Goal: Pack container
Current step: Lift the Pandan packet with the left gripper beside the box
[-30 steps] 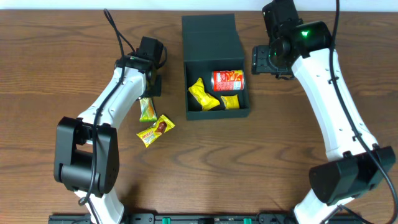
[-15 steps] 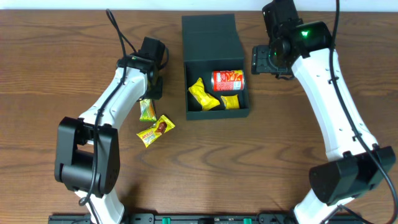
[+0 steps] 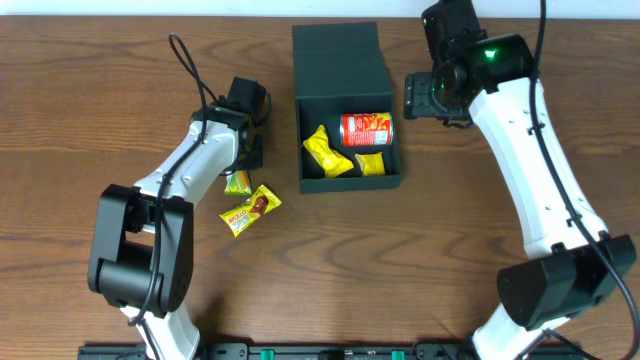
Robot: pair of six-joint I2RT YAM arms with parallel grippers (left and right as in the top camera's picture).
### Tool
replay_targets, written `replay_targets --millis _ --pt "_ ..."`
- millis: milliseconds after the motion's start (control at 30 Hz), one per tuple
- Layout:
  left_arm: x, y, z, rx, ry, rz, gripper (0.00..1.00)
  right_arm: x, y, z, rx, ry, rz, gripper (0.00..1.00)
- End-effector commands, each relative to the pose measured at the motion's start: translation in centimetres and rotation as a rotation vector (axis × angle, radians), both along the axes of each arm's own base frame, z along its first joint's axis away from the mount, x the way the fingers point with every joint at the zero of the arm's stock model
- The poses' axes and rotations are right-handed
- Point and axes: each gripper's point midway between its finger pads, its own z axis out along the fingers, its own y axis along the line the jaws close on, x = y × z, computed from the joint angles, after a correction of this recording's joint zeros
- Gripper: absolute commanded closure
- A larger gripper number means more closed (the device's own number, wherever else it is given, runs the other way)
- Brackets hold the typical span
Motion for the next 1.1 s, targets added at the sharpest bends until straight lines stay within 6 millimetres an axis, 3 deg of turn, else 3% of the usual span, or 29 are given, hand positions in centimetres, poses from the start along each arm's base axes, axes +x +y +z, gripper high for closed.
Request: replay_targets --millis 0,367,533,600,733,1067 --pt "-0.5 -0.2 -0.8 -0.018 0.020 0.015 0.57 0.3 -0.7 0.5 -0.020 -0.013 -0.002 0.23" --pt "-1.1 -0.2 -2.7 -0.014 0.068 0.021 0.55 0.1 -0.7 0.4 -0.022 -0.005 -0.002 0.22" --pt "-1.1 -0.2 -2.8 -0.013 0.070 0.021 0.75 0.1 -0.7 0.4 -0.021 -0.007 -0.002 0.22" --pt "-1.1 -0.2 -2.8 -0.013 0.070 0.021 0.76 0.1 -0.7 0.5 -0.022 -0.007 -0.002 0.21" --pt "-0.9 -0.2 -2.8 -0.014 0.065 0.021 0.87 0.2 -0.7 0.5 -0.021 -0.007 -0.002 0.21" --pt "-0.8 -0.2 -2.7 -0.016 0.059 0.021 0.94 0.1 -0.7 0.5 -0.022 -0.007 -0.002 0.20"
